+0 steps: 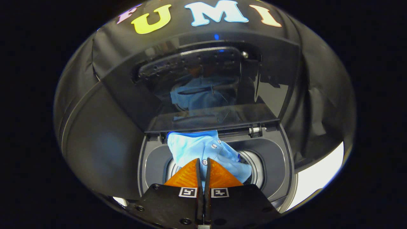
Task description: Put the clothes into the washing machine and then close the washing machine lid.
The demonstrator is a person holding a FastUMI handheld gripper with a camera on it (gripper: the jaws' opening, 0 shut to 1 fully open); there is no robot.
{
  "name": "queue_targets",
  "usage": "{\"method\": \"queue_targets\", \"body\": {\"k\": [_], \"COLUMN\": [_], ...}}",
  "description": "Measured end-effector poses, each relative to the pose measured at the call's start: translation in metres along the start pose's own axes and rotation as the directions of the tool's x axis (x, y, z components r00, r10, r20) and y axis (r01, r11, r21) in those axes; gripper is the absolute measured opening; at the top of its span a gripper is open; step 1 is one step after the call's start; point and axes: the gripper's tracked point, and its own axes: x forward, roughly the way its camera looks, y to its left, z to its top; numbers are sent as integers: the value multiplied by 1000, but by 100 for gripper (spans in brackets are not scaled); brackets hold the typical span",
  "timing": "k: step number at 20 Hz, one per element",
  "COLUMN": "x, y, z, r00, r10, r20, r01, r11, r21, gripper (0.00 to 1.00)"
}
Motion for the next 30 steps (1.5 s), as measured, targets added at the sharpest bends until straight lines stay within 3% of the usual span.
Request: {"method": "queue_targets", "body": {"k": [10,12,17,30], "x": [34,39,29,-24], "y": [-18,-14,-18,0], "z": [-42,-52,-52,-14], "r00": [993,994,994,998], "r10": [-66,-32,-25,24], "r20": [-97,-104,-104,59], "r01": [68,35,28,-23], "r11": [998,999,999,1000], "r21": [18,23,30,-22], "gripper": [2,6,98,98]}}
